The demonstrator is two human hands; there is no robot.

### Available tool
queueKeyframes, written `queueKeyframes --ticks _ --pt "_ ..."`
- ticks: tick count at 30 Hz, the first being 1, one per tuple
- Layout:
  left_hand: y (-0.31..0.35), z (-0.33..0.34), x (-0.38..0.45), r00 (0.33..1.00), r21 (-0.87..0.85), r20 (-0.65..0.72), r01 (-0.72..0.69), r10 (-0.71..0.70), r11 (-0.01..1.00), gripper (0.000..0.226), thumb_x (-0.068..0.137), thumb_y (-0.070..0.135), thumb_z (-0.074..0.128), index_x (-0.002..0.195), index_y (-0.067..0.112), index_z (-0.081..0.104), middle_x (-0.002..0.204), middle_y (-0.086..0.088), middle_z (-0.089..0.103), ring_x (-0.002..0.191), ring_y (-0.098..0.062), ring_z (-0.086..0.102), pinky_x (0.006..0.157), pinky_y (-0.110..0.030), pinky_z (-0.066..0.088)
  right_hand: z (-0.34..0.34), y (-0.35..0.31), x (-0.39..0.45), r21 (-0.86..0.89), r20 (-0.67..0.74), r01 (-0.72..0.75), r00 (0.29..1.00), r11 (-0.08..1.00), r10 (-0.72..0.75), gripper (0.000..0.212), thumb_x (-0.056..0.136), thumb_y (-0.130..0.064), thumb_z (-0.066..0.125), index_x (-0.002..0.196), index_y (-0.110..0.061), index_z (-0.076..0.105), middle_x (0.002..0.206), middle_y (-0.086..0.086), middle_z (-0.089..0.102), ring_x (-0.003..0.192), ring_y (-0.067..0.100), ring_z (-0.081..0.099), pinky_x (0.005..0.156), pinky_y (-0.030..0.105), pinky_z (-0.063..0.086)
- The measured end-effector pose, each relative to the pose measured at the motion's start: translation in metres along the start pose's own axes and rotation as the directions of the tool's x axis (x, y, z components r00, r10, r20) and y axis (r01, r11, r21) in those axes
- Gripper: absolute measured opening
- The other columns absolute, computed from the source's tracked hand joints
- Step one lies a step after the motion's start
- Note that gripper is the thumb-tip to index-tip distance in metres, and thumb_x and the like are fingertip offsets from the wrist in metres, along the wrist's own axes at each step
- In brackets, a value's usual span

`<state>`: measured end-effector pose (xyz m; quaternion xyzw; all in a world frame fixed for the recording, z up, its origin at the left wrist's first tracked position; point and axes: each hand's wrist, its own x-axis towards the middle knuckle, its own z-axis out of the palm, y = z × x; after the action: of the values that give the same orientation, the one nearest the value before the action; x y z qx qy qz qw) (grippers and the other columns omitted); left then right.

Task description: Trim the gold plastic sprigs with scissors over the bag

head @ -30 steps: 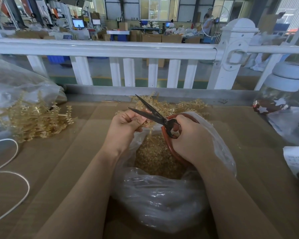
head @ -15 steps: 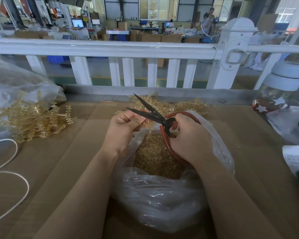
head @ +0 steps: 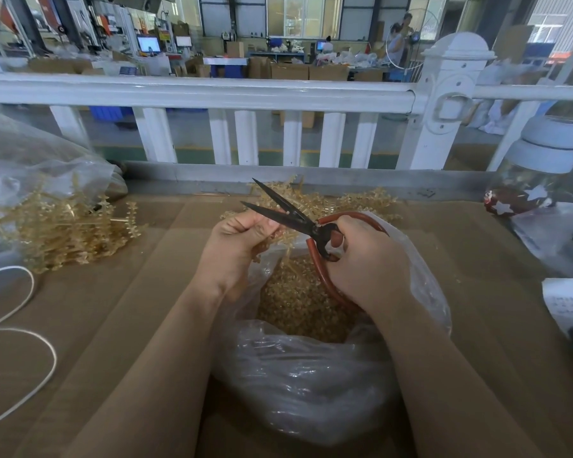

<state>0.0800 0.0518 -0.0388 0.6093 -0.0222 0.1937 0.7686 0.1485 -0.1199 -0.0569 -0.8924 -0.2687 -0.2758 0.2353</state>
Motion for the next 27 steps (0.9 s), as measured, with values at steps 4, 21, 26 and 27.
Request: queueKeyframes --ticks 4,21,26,27 --pt "-0.0002 -0.0005 0.0003 1.0 -0.001 -0.002 0.018 -0.018 1.0 0.025 0.083 0.011 0.063 0.068 0.023 0.079 0.059 0.012 0.063 0.05 0.002 0.052 0.049 -0.01 0.041 -0.0021 -0.0013 0.0017 -0.016 0.007 -0.006 1.0 1.0 0.006 0.052 0.078 -0.071 0.031 0.088 -0.028 0.058 0.071 -0.017 0.049 0.062 0.007 0.048 0.055 0.025 0.051" --pt "-0.0017 -0.0002 0.0007 0.999 -0.007 -0.033 -0.026 0.026 1.0 0.027 0.085 0.003 0.061 0.064 0.017 0.072 0.06 0.004 0.065 0.051 -0.003 0.053 0.051 -0.013 0.043 -0.004 -0.0032 -0.0014 0.028 -0.025 0.02 1.0 0.999 -0.019 0.06 0.082 -0.073 0.032 0.089 -0.025 0.067 0.075 -0.014 0.06 0.065 0.007 0.051 0.058 0.022 0.049" --pt "-0.0007 0.0026 -0.0014 0.998 0.083 -0.043 -0.049 0.052 0.995 0.025 0.093 -0.007 0.055 0.073 0.007 0.061 0.056 0.004 0.064 0.046 -0.001 0.054 0.044 -0.011 0.041 -0.0071 -0.003 -0.0021 0.024 -0.001 0.02 1.0 1.0 -0.02 0.059 0.084 -0.07 0.036 0.094 -0.023 0.069 0.08 -0.009 0.068 0.067 0.01 0.055 0.064 0.027 0.055" --pt "-0.0002 0.0031 -0.0017 0.998 0.105 -0.038 -0.054 0.058 0.993 0.026 0.093 -0.007 0.055 0.073 0.007 0.061 0.055 0.006 0.064 0.046 0.0 0.054 0.044 -0.01 0.041 -0.0077 -0.003 -0.0023 0.027 -0.004 0.026 1.0 0.999 -0.026 0.058 0.084 -0.069 0.037 0.093 -0.022 0.069 0.08 -0.009 0.068 0.067 0.01 0.054 0.064 0.027 0.055"
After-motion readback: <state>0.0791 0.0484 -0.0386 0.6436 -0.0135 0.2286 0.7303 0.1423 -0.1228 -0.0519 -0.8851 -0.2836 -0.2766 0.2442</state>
